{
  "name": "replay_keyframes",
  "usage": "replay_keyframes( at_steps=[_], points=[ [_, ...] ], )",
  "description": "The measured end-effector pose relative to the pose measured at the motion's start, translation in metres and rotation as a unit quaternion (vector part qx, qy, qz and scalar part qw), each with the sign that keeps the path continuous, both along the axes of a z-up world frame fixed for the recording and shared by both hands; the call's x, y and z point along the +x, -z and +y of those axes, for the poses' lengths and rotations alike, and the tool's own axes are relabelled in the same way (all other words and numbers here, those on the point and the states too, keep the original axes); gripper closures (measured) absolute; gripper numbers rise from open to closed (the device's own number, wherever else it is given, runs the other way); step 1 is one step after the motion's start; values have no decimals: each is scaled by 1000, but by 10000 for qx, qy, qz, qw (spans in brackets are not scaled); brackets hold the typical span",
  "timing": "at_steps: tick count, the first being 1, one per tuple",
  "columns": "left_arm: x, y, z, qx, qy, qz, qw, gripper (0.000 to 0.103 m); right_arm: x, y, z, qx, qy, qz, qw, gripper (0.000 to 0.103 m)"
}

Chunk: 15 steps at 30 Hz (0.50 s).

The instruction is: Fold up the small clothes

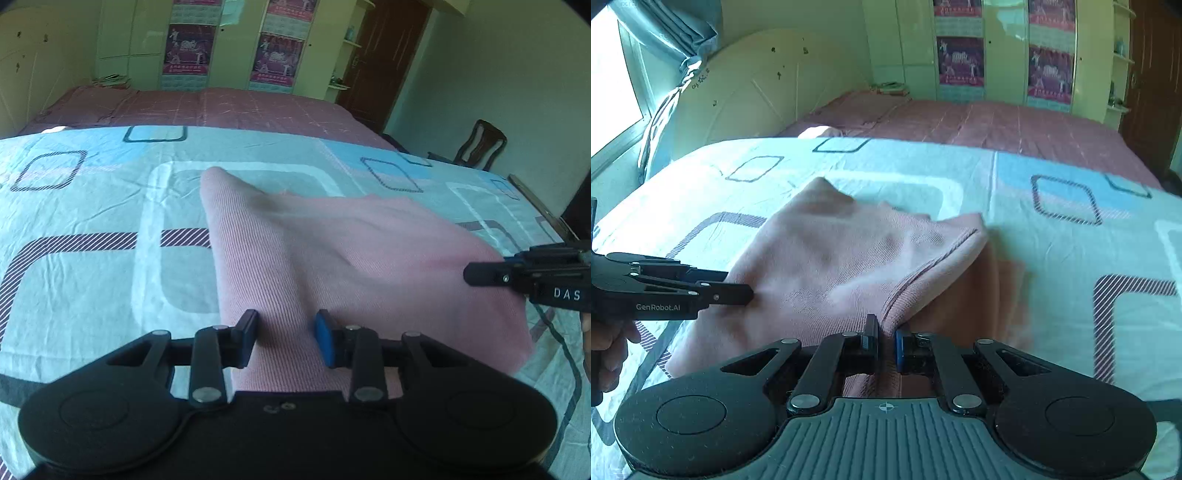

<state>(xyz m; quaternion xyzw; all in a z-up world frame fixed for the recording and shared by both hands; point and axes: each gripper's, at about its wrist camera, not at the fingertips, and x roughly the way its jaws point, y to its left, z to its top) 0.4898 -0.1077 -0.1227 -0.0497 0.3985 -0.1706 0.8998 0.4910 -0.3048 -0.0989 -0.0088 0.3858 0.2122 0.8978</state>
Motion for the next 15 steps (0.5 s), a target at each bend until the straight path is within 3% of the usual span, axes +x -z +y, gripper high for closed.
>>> replay_keyframes(
  at_steps=[1,3,5,7,15],
  points=[
    [0,-3,-5,-50,93,-50,9999,71,-2,-6,-7,-45,51,-76,9999,96],
    [2,1,-21,290,214,80,9993,72,-3,-1,-22,1,150,37,9999,96],
    [5,16,-34,622,302,182,9974,72,7,31,-31,223,295,574,9977,96],
    [6,19,-34,618,299,212,9974,70,9,62,-32,252,396,935,9945,96],
    [9,17,-30,609,405,325,9968,69,2,64,-51,944,775,734,9898,95]
  ],
)
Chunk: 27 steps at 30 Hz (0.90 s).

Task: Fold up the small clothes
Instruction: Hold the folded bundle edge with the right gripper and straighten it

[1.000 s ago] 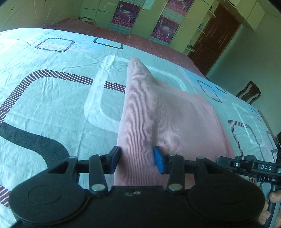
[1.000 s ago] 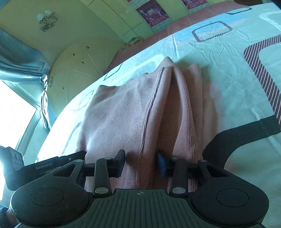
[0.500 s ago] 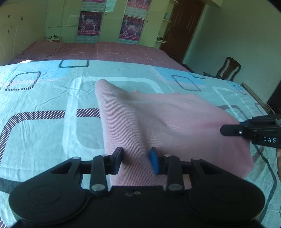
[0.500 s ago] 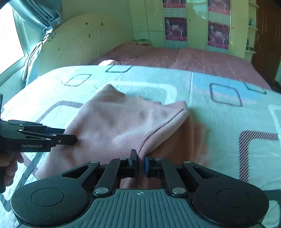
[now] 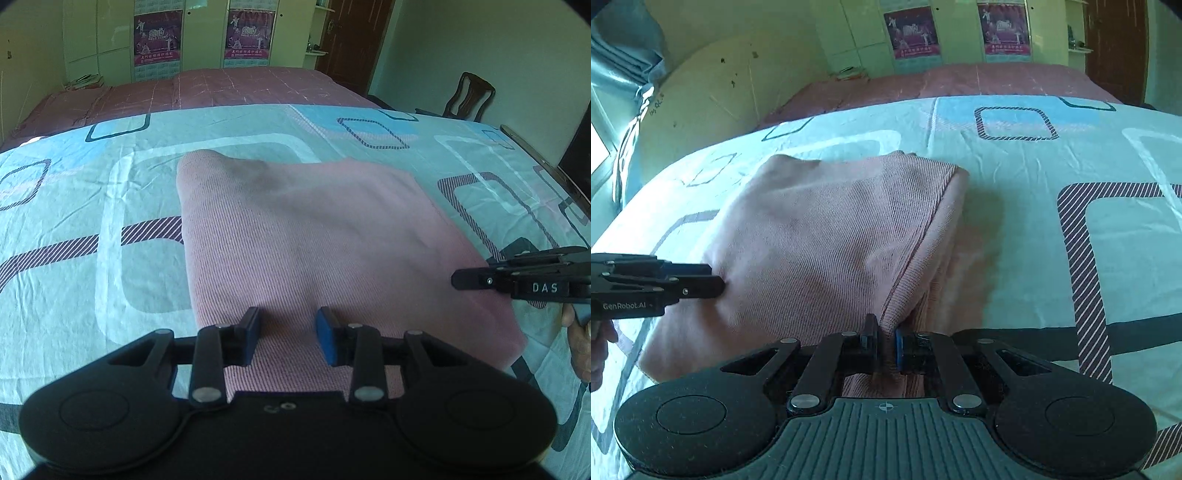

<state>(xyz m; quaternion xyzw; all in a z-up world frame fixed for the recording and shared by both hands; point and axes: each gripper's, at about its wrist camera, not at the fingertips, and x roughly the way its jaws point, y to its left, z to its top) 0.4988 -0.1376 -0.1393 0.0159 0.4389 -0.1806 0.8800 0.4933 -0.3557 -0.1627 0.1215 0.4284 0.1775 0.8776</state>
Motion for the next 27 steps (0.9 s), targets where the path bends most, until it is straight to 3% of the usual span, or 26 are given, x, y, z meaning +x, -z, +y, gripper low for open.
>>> replay_keyframes(
  at_steps=[3,8,9,10,15,18,20,24,27],
  points=[
    [-2,-5,5,-157,-98,-155,9997,69,12,-4,-8,291,222,-8,9993,85],
    [-4,1,7,-144,-118,-169,9997,68,41,-2,-21,461,481,-26,9978,85],
    [-4,1,6,-127,-115,-157,9997,68,44,-2,-18,227,462,-109,9986,87],
    [-4,2,5,-107,-103,-152,9998,68,50,-1,-15,-57,407,-125,9991,96],
    [3,-2,9,-252,-153,44,9996,69,56,7,-14,-190,300,-12,9994,96],
    [6,-18,18,-533,-206,-299,9979,64,48,-10,-18,-277,456,-339,9980,94],
    [22,-24,17,-390,-207,-469,9979,63,49,-18,-19,-267,461,-490,9974,83],
    [71,-23,1,-265,15,-537,9982,57,73,-22,-4,-358,288,-436,9980,83],
    [108,-2,-12,275,162,-354,9989,57,95,-8,15,-758,52,-250,9968,83]
  ],
)
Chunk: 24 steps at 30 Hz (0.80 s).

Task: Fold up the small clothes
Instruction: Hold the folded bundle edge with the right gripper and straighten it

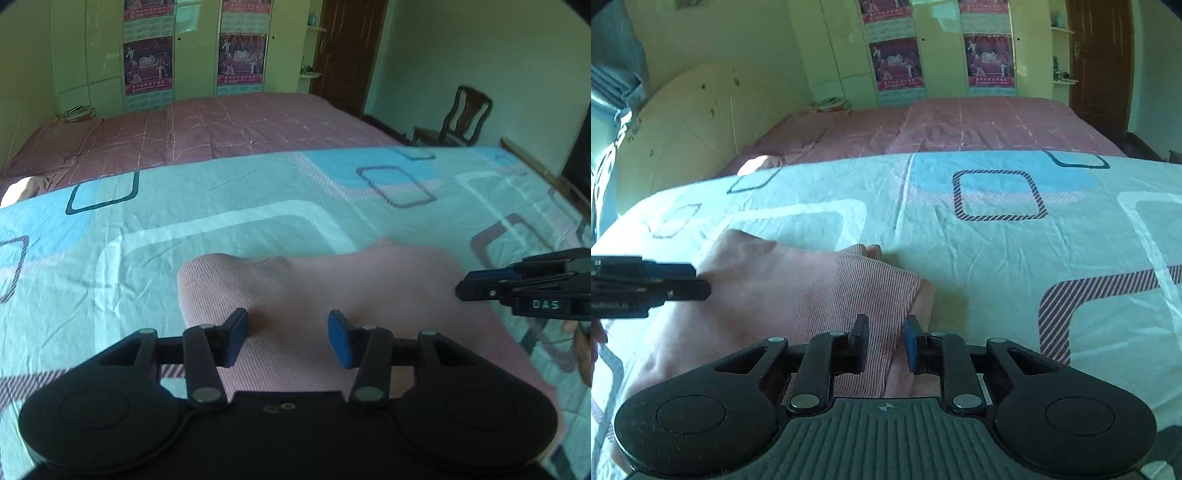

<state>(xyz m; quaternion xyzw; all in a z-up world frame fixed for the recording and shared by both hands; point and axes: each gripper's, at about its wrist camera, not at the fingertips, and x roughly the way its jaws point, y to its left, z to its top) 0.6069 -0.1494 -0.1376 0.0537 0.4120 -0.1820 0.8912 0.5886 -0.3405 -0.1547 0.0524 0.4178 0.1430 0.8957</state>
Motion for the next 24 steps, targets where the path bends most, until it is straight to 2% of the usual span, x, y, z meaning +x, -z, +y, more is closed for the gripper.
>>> replay_keyframes(
  at_steps=[1,2,3,8,10,12,15,18,20,24],
  points=[
    [8,11,0,236,-59,141,9996,54,6,7,4,-118,-23,81,9999,83],
    [12,19,5,208,-145,244,9994,53,10,12,6,-144,-47,104,9998,83],
    [11,23,11,-5,-251,246,9994,52,12,15,7,-148,-63,74,9998,83],
    [-2,22,14,-16,-336,-25,9994,52,13,22,-1,-37,-109,-8,9999,80],
    [-12,10,13,17,-409,-164,9990,54,12,17,-2,-56,-49,27,10000,80],
    [-34,-8,15,-163,-305,-399,9986,56,-1,1,-1,-38,22,-217,9998,80],
    [-70,-21,13,-233,-93,-488,9985,57,-27,-15,1,258,-231,-388,9986,80],
    [-90,-13,10,-217,11,-289,9993,66,-45,-12,12,74,-603,-343,9976,80],
    [-93,2,9,-280,-49,-41,9996,66,-47,6,21,-406,-680,-74,9968,80],
    [-97,7,3,-176,-160,-90,9997,66,-49,13,25,-527,-597,-205,9966,80]
  ],
)
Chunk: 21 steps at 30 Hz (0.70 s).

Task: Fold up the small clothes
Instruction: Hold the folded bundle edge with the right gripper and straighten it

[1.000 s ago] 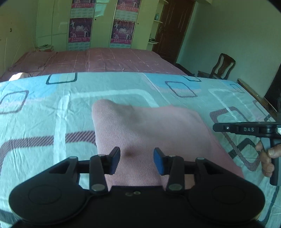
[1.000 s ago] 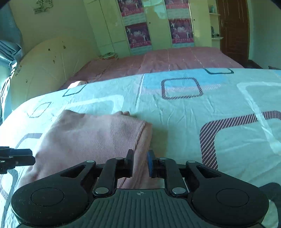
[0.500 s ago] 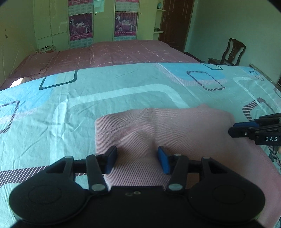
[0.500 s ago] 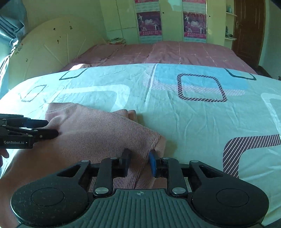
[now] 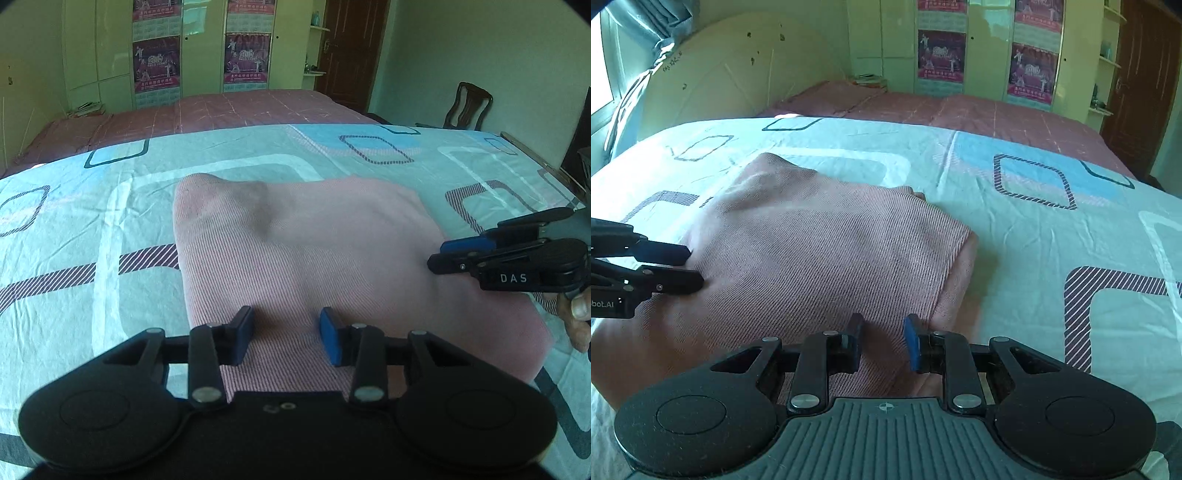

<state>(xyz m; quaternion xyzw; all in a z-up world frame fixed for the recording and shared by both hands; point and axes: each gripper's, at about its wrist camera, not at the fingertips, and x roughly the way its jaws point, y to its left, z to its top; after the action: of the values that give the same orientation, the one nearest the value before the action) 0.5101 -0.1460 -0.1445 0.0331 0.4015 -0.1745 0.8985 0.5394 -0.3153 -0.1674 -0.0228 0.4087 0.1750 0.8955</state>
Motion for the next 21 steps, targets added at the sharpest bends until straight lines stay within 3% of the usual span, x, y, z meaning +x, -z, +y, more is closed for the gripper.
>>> replay_keyframes(
  at_steps=[3,8,12,21],
  points=[
    [-11,-14,2,-111,-6,-26,9999,66,-9,-14,3,-77,34,-82,9999,80],
    [-57,-21,-2,-56,229,-166,9996,70,-55,-35,9,-40,-693,-368,9969,80],
    [-83,-19,-8,69,351,-132,9993,70,-84,-27,12,-371,-1020,-239,9938,80],
    [-108,6,5,115,137,228,9996,69,-115,5,-8,-666,-740,148,9949,80]
  ],
)
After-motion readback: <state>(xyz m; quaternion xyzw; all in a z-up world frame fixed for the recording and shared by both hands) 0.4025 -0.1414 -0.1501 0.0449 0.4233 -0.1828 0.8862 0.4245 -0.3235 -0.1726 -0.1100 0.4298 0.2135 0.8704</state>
